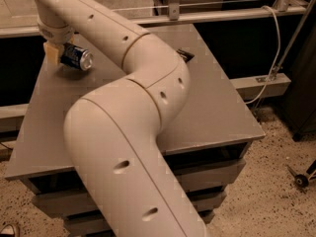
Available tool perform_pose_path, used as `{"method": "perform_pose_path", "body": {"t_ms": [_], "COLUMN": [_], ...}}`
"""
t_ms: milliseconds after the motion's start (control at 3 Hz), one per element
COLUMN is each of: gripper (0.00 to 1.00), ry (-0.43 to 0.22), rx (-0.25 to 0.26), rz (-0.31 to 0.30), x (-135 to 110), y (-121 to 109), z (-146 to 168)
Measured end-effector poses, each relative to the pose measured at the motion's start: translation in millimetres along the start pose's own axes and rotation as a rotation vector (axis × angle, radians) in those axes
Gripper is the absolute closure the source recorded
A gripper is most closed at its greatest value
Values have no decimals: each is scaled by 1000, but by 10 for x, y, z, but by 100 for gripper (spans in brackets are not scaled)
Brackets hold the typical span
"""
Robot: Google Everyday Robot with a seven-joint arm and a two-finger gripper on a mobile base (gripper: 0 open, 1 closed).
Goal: Place pepsi can upright
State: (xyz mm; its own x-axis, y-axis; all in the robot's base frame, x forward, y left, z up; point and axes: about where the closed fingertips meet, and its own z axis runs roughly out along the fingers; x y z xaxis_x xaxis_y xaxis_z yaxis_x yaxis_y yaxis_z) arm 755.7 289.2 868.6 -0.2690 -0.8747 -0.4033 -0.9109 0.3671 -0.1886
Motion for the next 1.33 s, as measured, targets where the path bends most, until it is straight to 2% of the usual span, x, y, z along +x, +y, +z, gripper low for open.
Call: {"method": "perform_pose_path", "body": {"t_ms": [333,667,1000,1333], "gripper": [100,100,100,100], "ry": [-184,-404,-578,-779], "rx": [-20,-92,-131,-126], "rz": [24,42,44,66], "x": [2,297,437,521], "y": [-59,135,277,213], "z": [-401,-736,-867,-1033]}}
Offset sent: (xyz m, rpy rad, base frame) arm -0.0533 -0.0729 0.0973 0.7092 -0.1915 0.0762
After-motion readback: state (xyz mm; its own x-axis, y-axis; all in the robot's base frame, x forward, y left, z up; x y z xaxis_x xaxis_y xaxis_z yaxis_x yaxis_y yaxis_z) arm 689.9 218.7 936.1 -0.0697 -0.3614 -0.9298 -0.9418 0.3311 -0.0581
